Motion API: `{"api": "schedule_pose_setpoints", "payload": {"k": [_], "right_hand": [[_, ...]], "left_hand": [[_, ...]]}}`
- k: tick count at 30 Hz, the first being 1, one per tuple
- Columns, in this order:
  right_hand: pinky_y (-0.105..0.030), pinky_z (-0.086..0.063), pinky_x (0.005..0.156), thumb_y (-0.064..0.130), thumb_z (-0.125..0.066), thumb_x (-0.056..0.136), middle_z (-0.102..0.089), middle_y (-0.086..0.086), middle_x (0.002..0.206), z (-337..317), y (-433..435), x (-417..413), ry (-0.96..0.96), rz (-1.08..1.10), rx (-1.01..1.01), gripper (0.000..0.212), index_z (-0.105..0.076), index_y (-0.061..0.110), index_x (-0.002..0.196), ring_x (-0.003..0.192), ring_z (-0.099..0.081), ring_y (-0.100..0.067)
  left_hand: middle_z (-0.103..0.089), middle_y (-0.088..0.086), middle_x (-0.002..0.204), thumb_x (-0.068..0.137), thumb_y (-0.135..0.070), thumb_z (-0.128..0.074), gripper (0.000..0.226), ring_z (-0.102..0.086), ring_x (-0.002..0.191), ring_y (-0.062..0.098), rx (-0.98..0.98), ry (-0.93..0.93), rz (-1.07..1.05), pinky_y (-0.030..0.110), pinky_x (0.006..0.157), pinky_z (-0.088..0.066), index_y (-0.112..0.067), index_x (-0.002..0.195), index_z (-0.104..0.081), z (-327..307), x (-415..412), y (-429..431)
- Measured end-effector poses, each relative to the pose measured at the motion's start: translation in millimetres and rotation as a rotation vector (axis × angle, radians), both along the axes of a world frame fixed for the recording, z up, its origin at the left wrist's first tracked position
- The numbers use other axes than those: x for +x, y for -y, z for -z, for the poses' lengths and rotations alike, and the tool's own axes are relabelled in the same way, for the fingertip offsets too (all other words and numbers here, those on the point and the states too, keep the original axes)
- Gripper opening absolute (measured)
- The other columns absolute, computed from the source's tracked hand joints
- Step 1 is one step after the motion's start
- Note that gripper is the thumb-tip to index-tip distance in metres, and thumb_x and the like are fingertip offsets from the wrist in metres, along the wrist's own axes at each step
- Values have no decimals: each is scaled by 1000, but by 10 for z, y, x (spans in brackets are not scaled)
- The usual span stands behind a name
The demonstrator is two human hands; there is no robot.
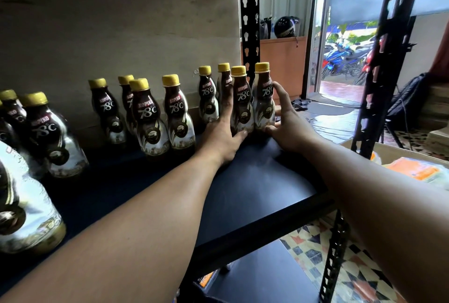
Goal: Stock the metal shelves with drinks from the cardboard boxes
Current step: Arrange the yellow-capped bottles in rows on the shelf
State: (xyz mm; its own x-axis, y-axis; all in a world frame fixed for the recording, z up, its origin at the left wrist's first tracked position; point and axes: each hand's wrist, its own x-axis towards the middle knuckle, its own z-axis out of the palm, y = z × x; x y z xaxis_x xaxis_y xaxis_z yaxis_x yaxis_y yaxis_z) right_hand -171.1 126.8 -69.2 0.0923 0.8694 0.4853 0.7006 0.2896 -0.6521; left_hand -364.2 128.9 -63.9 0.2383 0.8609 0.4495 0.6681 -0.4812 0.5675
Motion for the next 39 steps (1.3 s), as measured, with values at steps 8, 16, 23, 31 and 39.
{"api": "schedule_pose_setpoints", "payload": {"k": [8, 16, 23, 31, 39], "right_hand": [[-45, -51, 98, 10, -71, 89, -69, -8, 118, 14, -37, 1, 18, 20, 3, 110, 6, 57, 154, 101, -68, -30], [-44, -51, 96, 10, -70, 90, -69, -10, 120, -2, -26, 4, 31, 15, -6, 110, 7, 54, 155, 103, -67, -31], [-42, -50, 97, 14, -72, 89, -69, -6, 123, 9, -34, 0, 44, 24, 1, 112, 10, 61, 149, 104, -67, -28], [-43, -52, 100, 19, -78, 85, -71, -7, 114, -5, -14, 34, -53, 8, -44, 118, 10, 51, 157, 100, -70, -27], [-41, -46, 107, 29, -73, 87, -57, -12, 133, -133, 361, -91, 18, 124, 78, 80, -33, 29, 156, 120, -56, -29]], "left_hand": [[-39, 7, 159, 95, -29, -69, 104, -41, 144, 29, 2, 2, 2, 40, 120, -31, -59, 150, 14, 7, 0, -6], [-36, 8, 161, 94, -29, -70, 107, -41, 144, 30, 10, -7, 1, 43, 120, -32, -62, 148, 17, 10, -4, -21], [-48, 9, 152, 95, -30, -69, 105, -51, 135, 29, 8, -16, 4, 41, 115, -39, -59, 149, 17, 2, -8, -3], [-51, 10, 149, 92, -34, -72, 109, -58, 125, 29, 8, -21, -27, 44, 111, -45, -59, 149, 18, -5, -8, 39], [-65, 20, 122, 93, -34, -68, 104, -66, 103, 34, 90, -117, -129, 39, 93, -53, -38, 159, 13, -75, -57, 397]]}}
